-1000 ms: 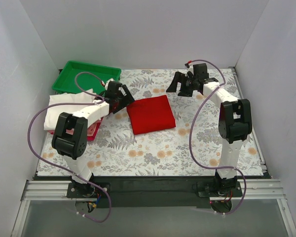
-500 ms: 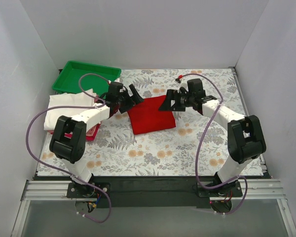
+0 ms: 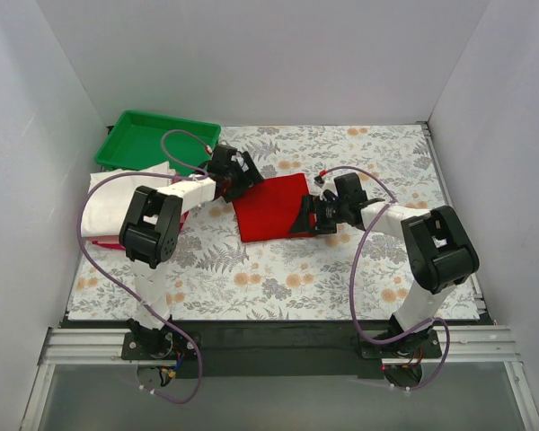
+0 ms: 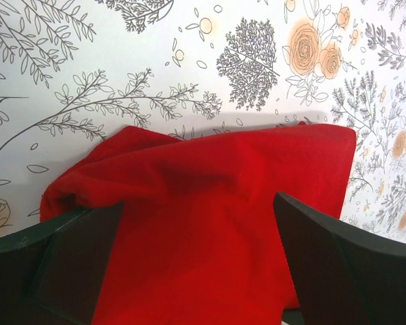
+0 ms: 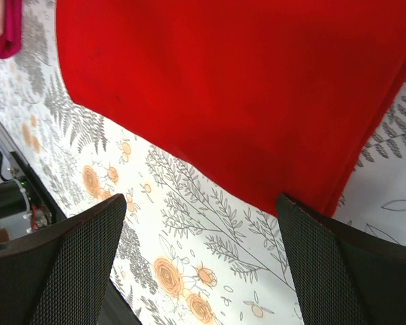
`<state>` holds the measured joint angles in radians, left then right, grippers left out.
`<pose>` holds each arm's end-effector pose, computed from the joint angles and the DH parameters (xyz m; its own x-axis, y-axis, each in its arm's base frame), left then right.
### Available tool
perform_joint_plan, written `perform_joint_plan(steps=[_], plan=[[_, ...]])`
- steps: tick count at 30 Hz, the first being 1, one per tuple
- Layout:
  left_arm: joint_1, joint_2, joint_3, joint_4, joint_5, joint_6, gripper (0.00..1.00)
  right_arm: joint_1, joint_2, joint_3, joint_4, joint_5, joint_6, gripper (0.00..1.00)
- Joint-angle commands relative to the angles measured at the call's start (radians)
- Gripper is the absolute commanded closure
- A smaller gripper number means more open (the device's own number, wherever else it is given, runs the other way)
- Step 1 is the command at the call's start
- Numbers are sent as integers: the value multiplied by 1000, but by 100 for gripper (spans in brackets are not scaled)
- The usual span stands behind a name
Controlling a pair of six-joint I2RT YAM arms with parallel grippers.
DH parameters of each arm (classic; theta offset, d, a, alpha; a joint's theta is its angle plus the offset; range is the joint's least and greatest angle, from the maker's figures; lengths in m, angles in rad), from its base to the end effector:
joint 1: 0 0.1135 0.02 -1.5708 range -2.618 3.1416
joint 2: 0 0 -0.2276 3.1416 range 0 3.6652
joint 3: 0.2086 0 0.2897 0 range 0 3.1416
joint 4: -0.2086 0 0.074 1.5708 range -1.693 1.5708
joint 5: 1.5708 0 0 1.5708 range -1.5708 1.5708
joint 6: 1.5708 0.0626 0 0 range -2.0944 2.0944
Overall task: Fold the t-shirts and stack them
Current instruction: Fold the tshirt
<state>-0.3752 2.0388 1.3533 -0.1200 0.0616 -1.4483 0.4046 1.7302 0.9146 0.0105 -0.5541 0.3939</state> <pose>0.4402 -0.1775 0.0852 -0.4844 -0.8739 -0.0406 -0.6164 0.3739 -0.6930 0.3384 0.1808 0.0812 -0.8691 -0.0171 -0.4944 -0.3643 0.6982 0.6163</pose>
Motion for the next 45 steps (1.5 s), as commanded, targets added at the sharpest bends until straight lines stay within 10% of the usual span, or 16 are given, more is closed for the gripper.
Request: perform_joint_plan(steps=[1, 13, 23, 29, 38, 45], plan=[[2, 14, -29, -89, 7, -17, 6, 5, 12, -34, 48, 39, 6, 2], [-4, -264, -43, -98, 33, 65, 5, 5, -326, -42, 23, 172, -29, 2], [-34, -454, -335, -96, -29, -23, 5, -3, -877, -368, 25, 800, 106, 2], [-48, -391, -361, -102, -80, -49, 7, -4, -1146, -505, 40, 915, 206, 2], [-108, -195, -228, -194, -187, -20, 33, -7, -1184, -491, 11, 901, 132, 2], [-156, -78, -108, -358, -342, -15, 98, -9, -1196, -491, 5, 914, 105, 2]])
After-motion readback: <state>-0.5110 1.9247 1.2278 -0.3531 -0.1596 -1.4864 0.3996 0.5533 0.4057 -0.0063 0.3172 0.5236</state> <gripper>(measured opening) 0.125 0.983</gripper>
